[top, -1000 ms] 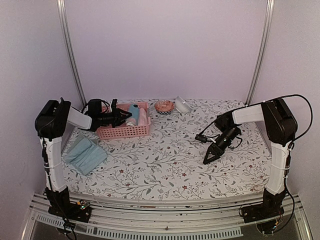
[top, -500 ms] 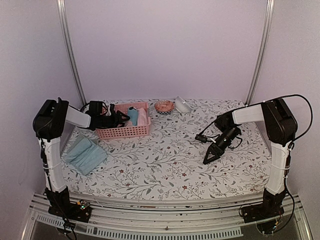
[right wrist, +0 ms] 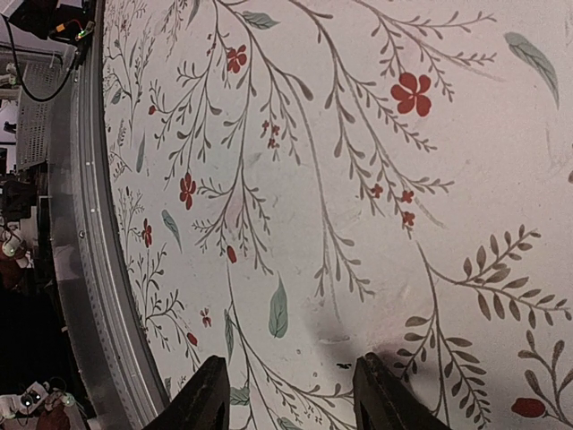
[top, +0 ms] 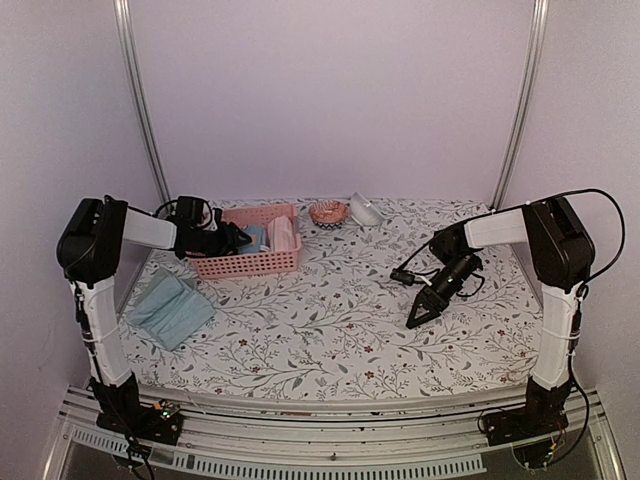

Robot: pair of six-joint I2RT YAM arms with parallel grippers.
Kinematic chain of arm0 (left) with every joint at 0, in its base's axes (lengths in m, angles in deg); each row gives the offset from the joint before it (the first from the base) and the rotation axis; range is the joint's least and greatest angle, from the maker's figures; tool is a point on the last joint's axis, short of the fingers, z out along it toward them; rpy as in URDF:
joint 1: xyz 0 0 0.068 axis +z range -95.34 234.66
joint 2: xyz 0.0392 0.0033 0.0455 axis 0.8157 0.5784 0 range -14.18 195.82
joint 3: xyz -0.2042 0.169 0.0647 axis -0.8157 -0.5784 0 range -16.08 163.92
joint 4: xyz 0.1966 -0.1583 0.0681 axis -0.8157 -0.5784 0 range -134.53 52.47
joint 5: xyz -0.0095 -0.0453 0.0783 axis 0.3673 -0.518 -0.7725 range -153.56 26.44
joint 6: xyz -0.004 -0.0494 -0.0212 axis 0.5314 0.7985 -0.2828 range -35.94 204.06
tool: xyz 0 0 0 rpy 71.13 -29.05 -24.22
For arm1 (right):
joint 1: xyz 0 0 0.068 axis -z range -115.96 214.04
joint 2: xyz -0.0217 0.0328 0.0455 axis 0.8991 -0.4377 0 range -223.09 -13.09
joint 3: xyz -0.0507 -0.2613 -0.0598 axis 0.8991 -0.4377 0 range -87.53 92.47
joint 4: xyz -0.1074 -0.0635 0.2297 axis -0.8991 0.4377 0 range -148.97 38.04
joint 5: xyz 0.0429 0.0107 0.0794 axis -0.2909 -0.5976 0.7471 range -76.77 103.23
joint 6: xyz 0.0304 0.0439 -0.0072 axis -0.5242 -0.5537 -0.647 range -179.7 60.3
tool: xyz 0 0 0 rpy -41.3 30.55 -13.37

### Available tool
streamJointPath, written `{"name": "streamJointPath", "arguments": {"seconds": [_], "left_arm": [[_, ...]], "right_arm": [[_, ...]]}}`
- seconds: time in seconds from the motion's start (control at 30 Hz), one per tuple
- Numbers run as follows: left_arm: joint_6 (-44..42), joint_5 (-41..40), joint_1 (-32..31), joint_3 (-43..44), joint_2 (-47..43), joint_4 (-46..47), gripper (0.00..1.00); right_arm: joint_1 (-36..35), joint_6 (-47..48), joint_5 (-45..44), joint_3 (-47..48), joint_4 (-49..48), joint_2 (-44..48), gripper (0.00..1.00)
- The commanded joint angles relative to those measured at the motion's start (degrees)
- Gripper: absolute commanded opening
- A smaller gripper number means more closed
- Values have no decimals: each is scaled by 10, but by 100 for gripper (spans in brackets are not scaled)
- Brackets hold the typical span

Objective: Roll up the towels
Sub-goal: Adjust the towel in the bin.

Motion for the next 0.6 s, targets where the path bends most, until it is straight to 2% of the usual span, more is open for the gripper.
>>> {"name": "streamJointPath", "arguments": {"seconds": [0.0,0.2,0.47,0.57], "left_arm": [[-22,1,0,16,-7,-20,62],[-37,10,-9,32,0,-7,60],[-56,30,-40,93,40,-32,59],[-57,5,-41,108,45,-71,59]], "right_arm": [[-3,2,-26,1,0,-25,49],[-3,2,-25,1,0,-24,49],[-4,3,-26,1,0,-22,49],[-4,3,-26,0,0,-19,48]]}}
